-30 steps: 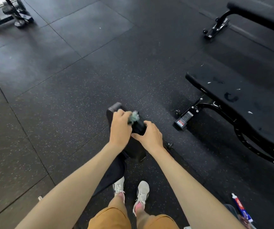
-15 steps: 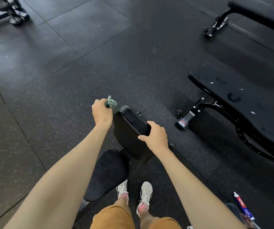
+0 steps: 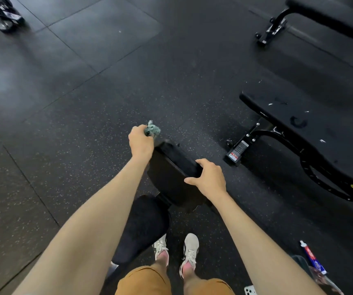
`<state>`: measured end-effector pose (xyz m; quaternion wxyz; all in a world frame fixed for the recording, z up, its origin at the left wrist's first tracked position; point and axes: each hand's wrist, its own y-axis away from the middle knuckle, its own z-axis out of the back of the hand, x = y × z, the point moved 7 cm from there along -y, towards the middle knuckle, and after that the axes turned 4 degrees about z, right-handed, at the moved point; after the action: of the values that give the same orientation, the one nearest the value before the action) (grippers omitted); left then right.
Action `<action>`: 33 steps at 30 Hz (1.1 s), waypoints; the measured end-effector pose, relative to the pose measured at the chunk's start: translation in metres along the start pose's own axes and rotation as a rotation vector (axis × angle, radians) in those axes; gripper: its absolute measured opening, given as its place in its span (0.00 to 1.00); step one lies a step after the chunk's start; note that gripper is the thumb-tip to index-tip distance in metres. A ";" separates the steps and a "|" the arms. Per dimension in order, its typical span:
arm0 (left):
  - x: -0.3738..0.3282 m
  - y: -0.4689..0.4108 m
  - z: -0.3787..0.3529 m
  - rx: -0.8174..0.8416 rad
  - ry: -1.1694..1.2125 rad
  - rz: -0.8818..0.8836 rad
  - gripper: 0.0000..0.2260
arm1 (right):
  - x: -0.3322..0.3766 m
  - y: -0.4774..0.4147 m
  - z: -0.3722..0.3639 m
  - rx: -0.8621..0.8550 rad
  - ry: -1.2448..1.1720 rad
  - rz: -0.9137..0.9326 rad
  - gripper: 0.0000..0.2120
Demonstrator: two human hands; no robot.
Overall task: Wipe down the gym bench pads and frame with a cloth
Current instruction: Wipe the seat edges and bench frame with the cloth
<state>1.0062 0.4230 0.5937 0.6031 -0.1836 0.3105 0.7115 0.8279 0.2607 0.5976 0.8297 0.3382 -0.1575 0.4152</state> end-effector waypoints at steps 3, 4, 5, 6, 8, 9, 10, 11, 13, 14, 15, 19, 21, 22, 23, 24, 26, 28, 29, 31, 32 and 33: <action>-0.017 0.016 -0.012 0.089 -0.064 -0.166 0.13 | -0.001 -0.001 0.001 0.005 0.022 -0.008 0.33; -0.021 0.026 -0.017 0.088 -0.078 -0.194 0.14 | -0.001 0.000 0.002 0.008 0.033 -0.008 0.33; -0.025 0.033 -0.021 0.070 -0.094 -0.212 0.15 | 0.000 0.000 0.003 0.012 0.041 -0.009 0.33; -0.029 0.041 -0.021 0.048 -0.117 -0.240 0.17 | 0.000 0.000 0.004 0.019 0.047 -0.011 0.33; -0.038 0.055 -0.022 0.023 -0.167 -0.371 0.19 | 0.001 -0.002 0.003 0.042 0.054 -0.014 0.34; -0.043 0.065 -0.024 0.045 -0.191 -0.478 0.19 | 0.001 -0.002 0.003 0.050 0.060 -0.018 0.34; -0.049 0.076 -0.030 0.102 -0.218 -0.603 0.20 | 0.001 -0.002 0.003 0.054 0.068 -0.027 0.34; -0.054 0.088 -0.035 0.178 -0.234 -0.716 0.20 | 0.000 -0.002 0.003 0.055 0.077 -0.036 0.34; -0.057 0.092 -0.039 0.303 -0.216 -0.784 0.19 | 0.001 0.000 0.003 0.056 0.081 -0.047 0.33; -0.056 0.082 -0.034 0.302 -0.160 -0.732 0.17 | 0.001 -0.001 0.002 0.063 0.073 -0.054 0.33; -0.053 0.067 -0.024 0.260 -0.104 -0.651 0.16 | 0.002 -0.001 0.001 0.075 0.057 -0.066 0.33; -0.027 0.018 -0.008 0.191 -0.118 -0.429 0.13 | 0.007 -0.009 -0.005 0.174 0.021 -0.089 0.36; -0.021 0.016 -0.014 0.225 -0.094 -0.388 0.12 | 0.016 -0.014 -0.004 0.171 0.005 -0.057 0.36; -0.019 0.016 -0.016 0.218 -0.062 -0.364 0.13 | 0.023 -0.016 -0.004 0.142 -0.007 -0.032 0.36; -0.017 0.016 -0.018 0.203 -0.030 -0.345 0.13 | 0.031 -0.019 -0.003 0.105 -0.001 0.000 0.35; -0.013 0.013 -0.018 0.196 -0.007 -0.304 0.13 | 0.041 -0.021 -0.003 0.066 0.026 0.035 0.34; 0.001 -0.002 -0.024 0.236 0.026 -0.165 0.12 | 0.060 -0.027 -0.007 -0.009 0.071 0.099 0.33; 0.022 -0.018 -0.029 0.326 0.032 -0.015 0.11 | 0.075 -0.032 -0.015 -0.041 0.085 0.142 0.32; 0.033 -0.027 -0.032 0.365 0.046 0.039 0.10 | 0.080 -0.035 -0.020 -0.048 0.088 0.153 0.32; 0.045 -0.036 -0.028 0.361 0.126 0.089 0.04 | 0.085 -0.039 -0.029 -0.067 0.106 0.160 0.33; 0.045 -0.038 -0.024 0.338 0.186 0.098 0.05 | 0.087 -0.040 -0.032 -0.083 0.117 0.159 0.33; 0.042 -0.038 -0.020 0.315 0.251 0.092 0.08 | 0.089 -0.041 -0.035 -0.099 0.125 0.152 0.33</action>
<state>1.0327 0.4441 0.5437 0.5477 -0.1597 0.4989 0.6524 0.9137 0.3190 0.6028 0.8197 0.2574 -0.1510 0.4889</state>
